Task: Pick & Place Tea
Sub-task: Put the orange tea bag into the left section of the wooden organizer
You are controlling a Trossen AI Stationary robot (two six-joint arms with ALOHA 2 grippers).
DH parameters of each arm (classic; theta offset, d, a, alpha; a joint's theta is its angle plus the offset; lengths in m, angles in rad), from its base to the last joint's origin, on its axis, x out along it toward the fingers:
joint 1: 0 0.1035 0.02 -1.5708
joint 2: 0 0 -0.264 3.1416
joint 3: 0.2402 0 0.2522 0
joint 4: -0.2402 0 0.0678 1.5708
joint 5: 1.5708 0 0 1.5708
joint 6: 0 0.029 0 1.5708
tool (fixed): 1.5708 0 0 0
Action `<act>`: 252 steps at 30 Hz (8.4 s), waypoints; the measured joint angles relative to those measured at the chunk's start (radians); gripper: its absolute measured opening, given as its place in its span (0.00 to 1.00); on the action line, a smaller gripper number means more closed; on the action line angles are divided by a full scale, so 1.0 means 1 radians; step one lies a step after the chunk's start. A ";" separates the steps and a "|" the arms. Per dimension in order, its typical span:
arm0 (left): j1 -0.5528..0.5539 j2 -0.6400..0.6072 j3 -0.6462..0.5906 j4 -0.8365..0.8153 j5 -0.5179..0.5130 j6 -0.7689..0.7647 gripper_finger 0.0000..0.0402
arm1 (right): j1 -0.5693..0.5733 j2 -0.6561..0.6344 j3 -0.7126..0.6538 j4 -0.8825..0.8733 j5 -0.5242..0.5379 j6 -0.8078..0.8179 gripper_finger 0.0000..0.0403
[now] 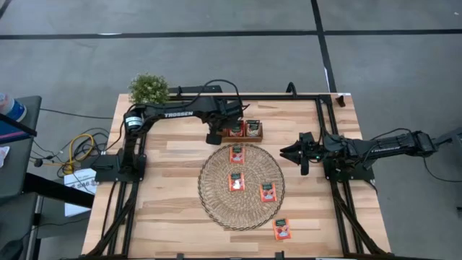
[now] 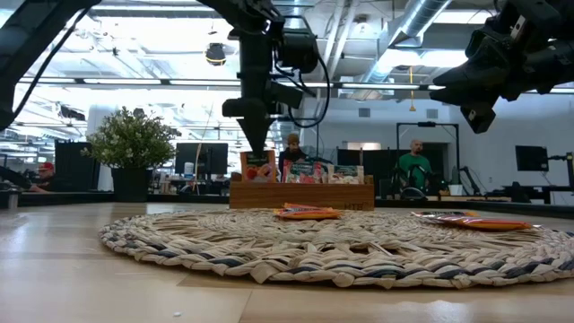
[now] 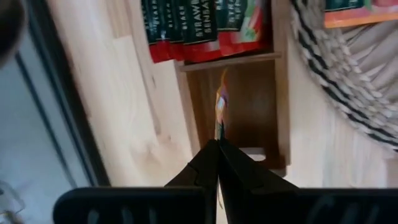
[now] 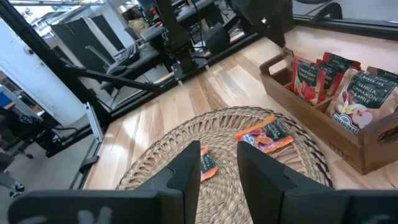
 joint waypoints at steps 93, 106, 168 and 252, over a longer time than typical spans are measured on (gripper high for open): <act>-0.181 0.133 0.000 0.278 0.209 -0.207 0.23 | 0.000 -0.001 0.000 0.015 -0.004 0.001 0.24; -0.180 0.180 0.001 0.314 0.166 -0.246 0.23 | 0.000 -0.002 0.000 0.015 -0.004 0.001 0.24; -0.247 0.125 0.001 0.201 0.183 -0.388 0.05 | 0.001 -0.001 0.000 0.012 -0.004 0.000 0.24; -0.173 0.206 -0.019 0.248 0.267 -0.222 0.42 | 0.001 -0.002 0.000 -0.008 -0.008 0.000 0.24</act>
